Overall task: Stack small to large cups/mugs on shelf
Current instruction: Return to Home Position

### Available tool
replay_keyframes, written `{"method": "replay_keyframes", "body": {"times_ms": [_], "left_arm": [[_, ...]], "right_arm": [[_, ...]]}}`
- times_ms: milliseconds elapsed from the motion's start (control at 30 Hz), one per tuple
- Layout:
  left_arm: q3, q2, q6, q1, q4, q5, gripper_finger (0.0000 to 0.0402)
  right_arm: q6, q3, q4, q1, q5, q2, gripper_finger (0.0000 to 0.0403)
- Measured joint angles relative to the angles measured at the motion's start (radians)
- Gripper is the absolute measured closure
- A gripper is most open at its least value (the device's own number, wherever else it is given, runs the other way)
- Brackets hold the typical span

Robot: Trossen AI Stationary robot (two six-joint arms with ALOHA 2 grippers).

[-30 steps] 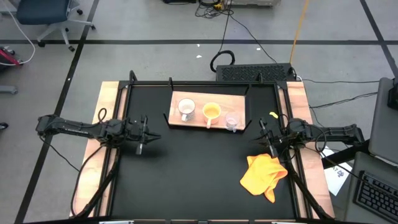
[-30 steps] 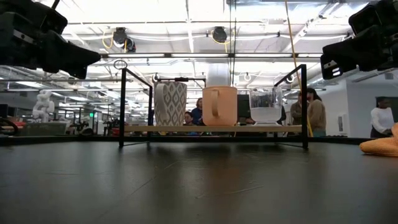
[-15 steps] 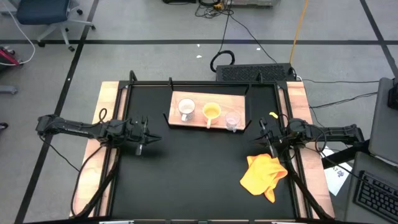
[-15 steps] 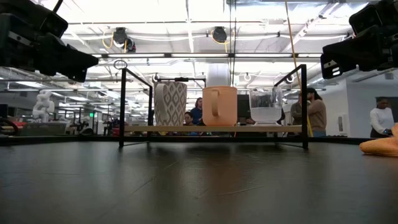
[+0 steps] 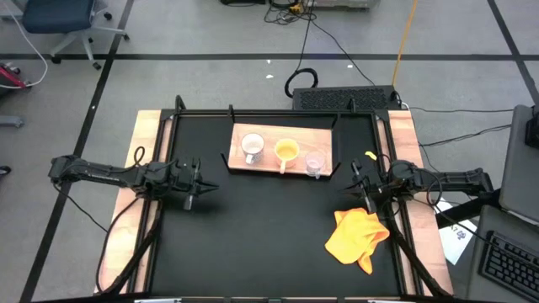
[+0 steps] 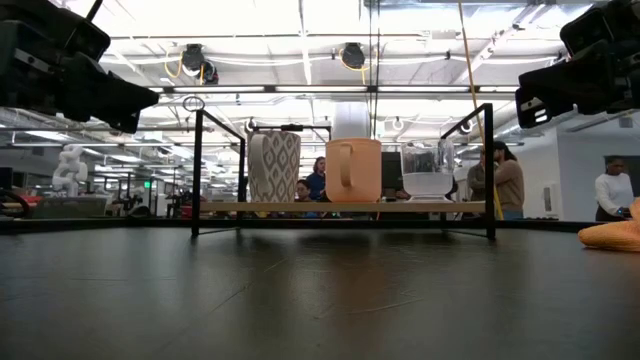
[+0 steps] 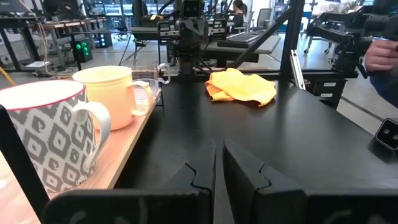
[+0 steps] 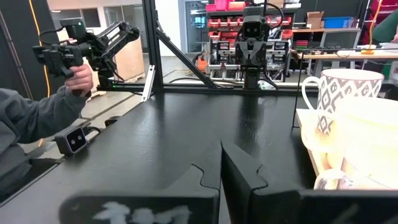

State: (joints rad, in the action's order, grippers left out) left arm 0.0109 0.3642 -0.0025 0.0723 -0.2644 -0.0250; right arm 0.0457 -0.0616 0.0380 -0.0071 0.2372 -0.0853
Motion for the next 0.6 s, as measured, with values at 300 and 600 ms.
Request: {"method": "replay_keyframes", "body": {"times_ms": [300, 600], "left_arm": [[0.0, 0.0, 0.0, 0.0, -0.001, 0.0, 0.0369], [0.0, 0.0, -0.002, 0.0, -0.001, 0.0, 0.0369]], "right_arm": [[-0.006, 0.0, 0.0, 0.0, 0.0, 0.0, 0.0403], [-0.005, 0.0, 0.002, 0.0, 0.0, 0.0, 0.0403]]}}
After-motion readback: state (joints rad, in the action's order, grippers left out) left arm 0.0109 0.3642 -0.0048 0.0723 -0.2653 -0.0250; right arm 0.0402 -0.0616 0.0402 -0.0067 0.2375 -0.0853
